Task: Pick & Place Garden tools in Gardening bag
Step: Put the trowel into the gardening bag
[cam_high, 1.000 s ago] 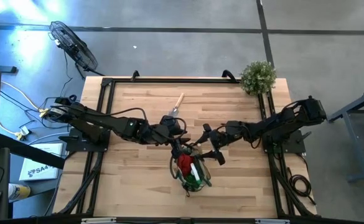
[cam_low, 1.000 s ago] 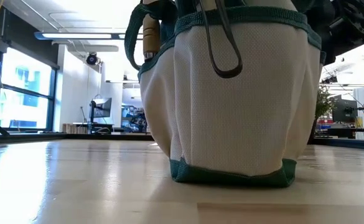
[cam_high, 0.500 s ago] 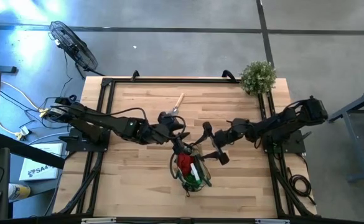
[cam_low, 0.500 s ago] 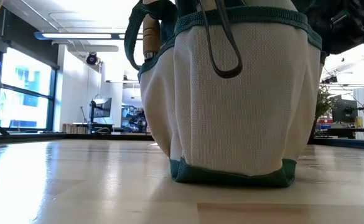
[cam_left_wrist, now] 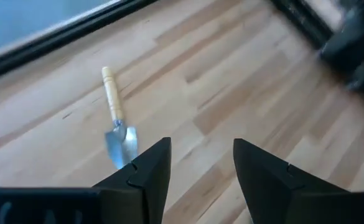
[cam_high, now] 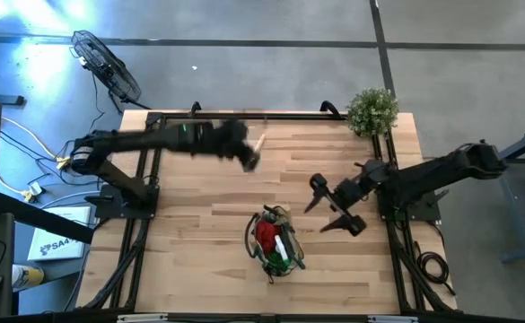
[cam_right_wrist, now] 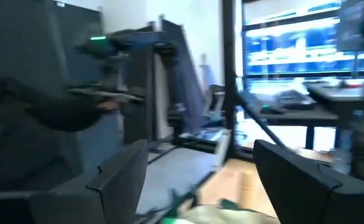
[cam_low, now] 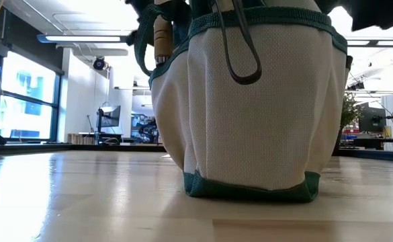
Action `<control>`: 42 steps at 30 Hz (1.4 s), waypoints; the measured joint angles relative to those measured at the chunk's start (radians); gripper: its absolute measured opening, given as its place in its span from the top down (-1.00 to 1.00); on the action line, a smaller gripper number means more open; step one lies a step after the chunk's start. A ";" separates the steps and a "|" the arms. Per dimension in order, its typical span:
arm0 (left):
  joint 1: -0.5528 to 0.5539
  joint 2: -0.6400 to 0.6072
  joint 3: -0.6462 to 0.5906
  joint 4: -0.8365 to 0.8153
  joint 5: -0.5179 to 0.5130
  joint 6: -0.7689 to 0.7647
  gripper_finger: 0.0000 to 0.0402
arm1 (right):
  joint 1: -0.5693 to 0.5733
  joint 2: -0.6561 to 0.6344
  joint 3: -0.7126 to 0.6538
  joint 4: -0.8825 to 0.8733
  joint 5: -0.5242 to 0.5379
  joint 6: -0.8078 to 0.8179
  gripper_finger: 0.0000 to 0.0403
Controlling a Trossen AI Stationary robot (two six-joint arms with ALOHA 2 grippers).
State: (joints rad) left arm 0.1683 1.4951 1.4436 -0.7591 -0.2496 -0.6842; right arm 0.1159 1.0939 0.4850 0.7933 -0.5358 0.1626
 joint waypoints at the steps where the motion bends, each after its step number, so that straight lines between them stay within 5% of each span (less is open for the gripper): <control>1: 0.054 0.007 0.012 0.001 0.074 -0.001 0.16 | 0.009 -0.021 0.000 -0.025 -0.001 0.013 -0.41; 4: 0.215 0.031 0.020 -0.011 0.243 -0.002 0.16 | 0.041 -0.058 0.000 -0.105 0.019 0.021 -0.41; 8: 0.354 0.092 0.022 -0.035 0.323 -0.014 0.16 | 0.082 -0.064 0.000 -0.201 0.082 0.018 -0.41; 16: 0.334 0.262 0.021 0.028 0.469 -0.102 0.16 | 0.135 -0.064 0.000 -0.323 0.199 -0.002 -0.41; 27: 0.297 0.480 0.160 0.004 0.394 -0.018 0.16 | 0.140 -0.064 0.000 -0.330 0.197 -0.002 -0.41; 36: 0.298 0.569 0.338 -0.223 0.224 0.055 0.16 | 0.140 -0.064 0.000 -0.348 0.197 -0.002 -0.41; 42: 0.302 0.597 0.347 -0.234 0.240 0.055 0.16 | 0.140 -0.064 0.000 -0.363 0.197 -0.002 -0.41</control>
State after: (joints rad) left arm 0.4706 2.0919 1.7908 -0.9928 -0.0100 -0.6289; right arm 0.2558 1.0302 0.4850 0.4299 -0.3389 0.1608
